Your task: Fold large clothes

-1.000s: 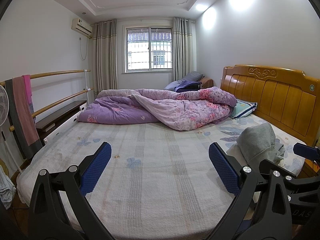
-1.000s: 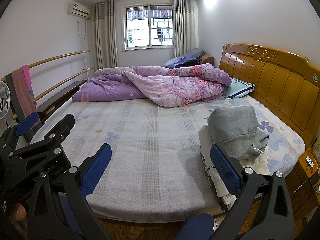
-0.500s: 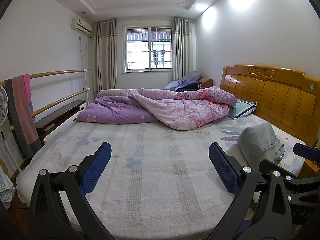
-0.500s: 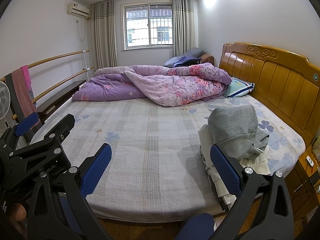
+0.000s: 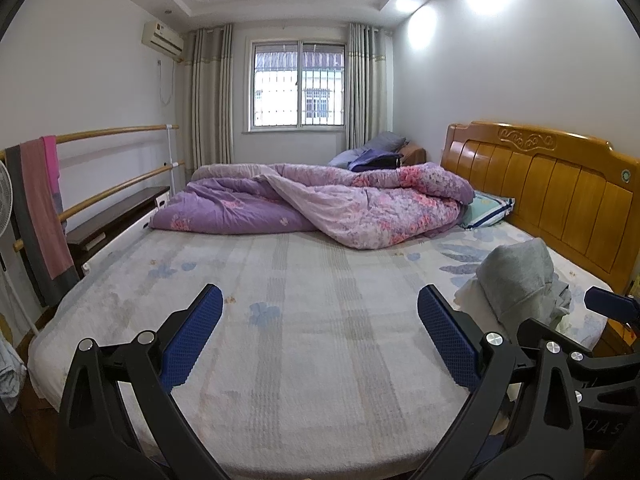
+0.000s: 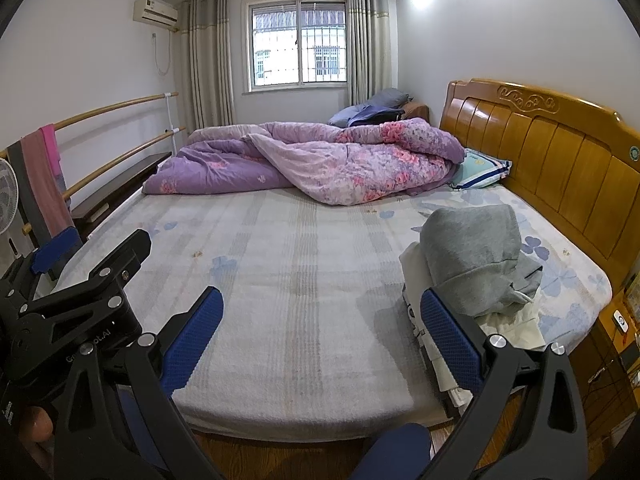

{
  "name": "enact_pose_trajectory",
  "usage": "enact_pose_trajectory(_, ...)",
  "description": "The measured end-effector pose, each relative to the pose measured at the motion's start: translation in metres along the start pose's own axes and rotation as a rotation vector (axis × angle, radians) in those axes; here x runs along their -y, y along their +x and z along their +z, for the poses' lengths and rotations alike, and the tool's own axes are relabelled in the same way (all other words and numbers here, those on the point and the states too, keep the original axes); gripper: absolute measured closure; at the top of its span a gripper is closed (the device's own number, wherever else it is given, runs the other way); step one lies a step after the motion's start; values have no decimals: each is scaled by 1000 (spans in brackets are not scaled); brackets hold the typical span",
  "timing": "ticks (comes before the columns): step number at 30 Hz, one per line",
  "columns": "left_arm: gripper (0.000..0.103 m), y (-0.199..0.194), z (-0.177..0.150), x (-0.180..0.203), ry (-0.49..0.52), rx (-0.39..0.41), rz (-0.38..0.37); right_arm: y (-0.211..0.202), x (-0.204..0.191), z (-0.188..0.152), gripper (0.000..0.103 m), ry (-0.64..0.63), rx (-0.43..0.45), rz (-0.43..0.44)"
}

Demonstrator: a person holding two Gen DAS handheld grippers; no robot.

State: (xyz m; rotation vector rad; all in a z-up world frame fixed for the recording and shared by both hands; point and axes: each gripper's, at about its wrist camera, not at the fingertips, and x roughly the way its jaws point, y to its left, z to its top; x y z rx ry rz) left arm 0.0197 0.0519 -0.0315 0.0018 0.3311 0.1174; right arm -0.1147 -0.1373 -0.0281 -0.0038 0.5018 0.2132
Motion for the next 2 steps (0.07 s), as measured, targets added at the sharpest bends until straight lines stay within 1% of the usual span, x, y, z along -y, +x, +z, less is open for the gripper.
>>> enact_pose_trajectory(2,5,8,-3,-5,-7,-22,3,10,-4,-1,8,-7,-22,3)
